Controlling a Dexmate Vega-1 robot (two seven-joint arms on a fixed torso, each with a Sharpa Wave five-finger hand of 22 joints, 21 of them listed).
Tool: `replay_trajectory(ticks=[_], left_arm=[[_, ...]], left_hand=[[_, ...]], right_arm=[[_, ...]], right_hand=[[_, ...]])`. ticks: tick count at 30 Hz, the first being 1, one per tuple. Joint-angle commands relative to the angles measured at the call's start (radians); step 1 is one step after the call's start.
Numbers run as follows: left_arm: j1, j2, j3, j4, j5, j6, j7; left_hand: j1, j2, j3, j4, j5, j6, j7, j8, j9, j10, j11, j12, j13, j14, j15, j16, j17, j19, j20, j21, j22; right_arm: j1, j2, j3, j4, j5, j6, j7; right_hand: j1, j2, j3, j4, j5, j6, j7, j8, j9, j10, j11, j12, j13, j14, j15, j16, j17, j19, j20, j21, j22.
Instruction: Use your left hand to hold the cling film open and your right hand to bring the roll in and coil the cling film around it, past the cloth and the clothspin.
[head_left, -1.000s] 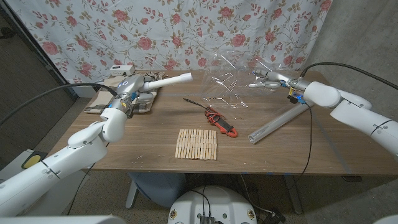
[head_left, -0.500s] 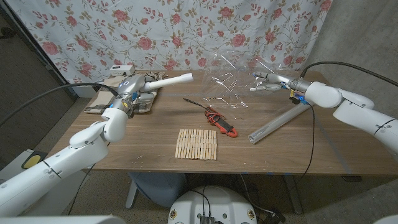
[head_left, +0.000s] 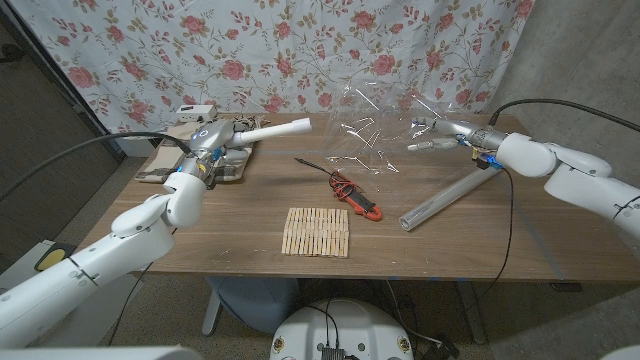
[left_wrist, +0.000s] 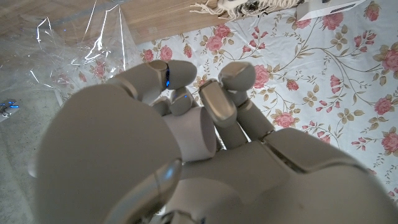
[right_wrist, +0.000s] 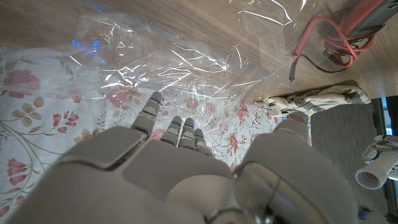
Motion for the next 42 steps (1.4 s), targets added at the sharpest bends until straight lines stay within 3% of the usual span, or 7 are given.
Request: replay_trajectory(ticks=[1, 8, 15, 22, 28, 36, 42], left_arm=[[0.007, -0.010, -0.006, 0.009, 0.010, -0.010, 0.040], [0.000, -0.022, 0.005, 0.013, 0.020, -0.002, 0.043], [-0.004, -0.034, 0.015, 0.019, 0.027, 0.003, 0.054], [-0.010, -0.057, 0.029, -0.001, 0.058, 0.092, 0.056], [-0.010, -0.051, 0.031, -0.005, 0.055, 0.099, 0.051], [-0.019, -0.053, 0.039, 0.006, 0.048, 0.090, 0.054], [-0.016, -0.059, 0.044, 0.008, 0.045, 0.094, 0.063]], left_hand=[[-0.002, 0.005, -0.006, -0.002, -0.005, 0.002, -0.001, 0.254, 0.092, 0.057, -0.003, 0.205, 0.121, 0.000, 0.002, -0.001, -0.001, -0.005, 0.005, 0.002, -0.003], [-0.002, 0.004, -0.005, -0.002, -0.003, 0.003, -0.001, 0.254, 0.092, 0.057, -0.003, 0.204, 0.121, -0.003, 0.002, -0.002, -0.001, -0.006, 0.005, 0.006, 0.002], [-0.002, 0.003, -0.004, -0.003, -0.002, 0.003, -0.001, 0.254, 0.092, 0.057, -0.003, 0.204, 0.121, -0.005, 0.002, -0.001, 0.000, -0.004, 0.004, 0.004, -0.003], [-0.004, 0.002, -0.003, -0.002, -0.001, 0.002, -0.001, 0.254, 0.092, 0.057, -0.003, 0.204, 0.121, -0.006, 0.002, -0.001, 0.000, -0.002, 0.003, 0.004, -0.006], [-0.003, 0.004, -0.003, -0.002, -0.002, 0.002, -0.001, 0.254, 0.092, 0.057, -0.003, 0.204, 0.120, -0.003, 0.001, 0.000, -0.001, -0.004, 0.003, 0.002, -0.011], [-0.005, 0.003, -0.003, -0.002, -0.001, 0.003, -0.001, 0.254, 0.092, 0.057, -0.003, 0.204, 0.120, -0.005, 0.002, -0.001, 0.000, -0.002, 0.001, 0.004, -0.013], [-0.005, 0.002, -0.002, -0.003, 0.000, 0.004, -0.002, 0.254, 0.092, 0.057, -0.003, 0.204, 0.120, -0.005, 0.002, 0.000, 0.000, -0.008, 0.004, 0.009, -0.004]], right_arm=[[-0.016, -0.040, 0.009, -0.025, -0.044, -0.013, 0.010], [-0.027, -0.048, 0.021, -0.009, -0.037, -0.001, -0.003], [-0.035, -0.069, 0.028, 0.007, -0.062, 0.014, -0.023], [-0.033, -0.080, 0.028, 0.019, -0.094, 0.043, -0.039], [-0.033, -0.095, 0.030, 0.007, -0.113, 0.039, -0.027], [0.000, -0.109, 0.021, 0.021, -0.146, 0.055, 0.013], [0.014, -0.119, 0.017, 0.015, -0.172, 0.050, 0.039]], right_hand=[[0.001, -0.011, -0.006, 0.000, 0.011, -0.009, -0.005, -0.001, 0.003, 0.006, -0.009, 0.001, 0.005, 0.001, -0.009, 0.000, 0.002, 0.010, -0.001, 0.003, 0.002], [0.003, -0.013, -0.006, -0.001, 0.017, -0.026, -0.006, -0.006, 0.003, -0.006, -0.013, -0.006, 0.005, 0.002, -0.014, -0.001, 0.001, 0.019, 0.012, 0.004, 0.002], [0.007, -0.016, -0.007, -0.004, 0.023, -0.033, -0.007, -0.006, 0.003, -0.011, -0.017, -0.009, 0.005, 0.010, -0.017, 0.000, 0.001, 0.031, -0.002, 0.006, 0.002], [0.016, -0.017, -0.005, -0.008, 0.031, -0.039, -0.009, -0.005, 0.003, -0.017, -0.015, -0.013, 0.006, 0.020, -0.021, 0.001, 0.000, 0.061, 0.005, 0.014, 0.002], [0.023, -0.018, -0.004, -0.011, 0.035, -0.045, -0.010, -0.006, 0.003, -0.023, -0.016, -0.016, 0.006, 0.017, -0.019, -0.002, 0.000, 0.076, 0.003, 0.016, 0.001], [0.086, -0.011, 0.017, -0.037, 0.054, -0.081, -0.001, -0.009, 0.004, -0.064, -0.004, -0.027, 0.006, 0.016, -0.015, -0.008, -0.001, 0.105, -0.024, 0.013, 0.000], [0.115, -0.005, 0.029, -0.046, 0.062, -0.098, 0.001, -0.010, 0.004, -0.080, -0.002, -0.029, 0.007, 0.013, -0.010, -0.011, 0.000, 0.102, -0.028, 0.006, -0.001]])
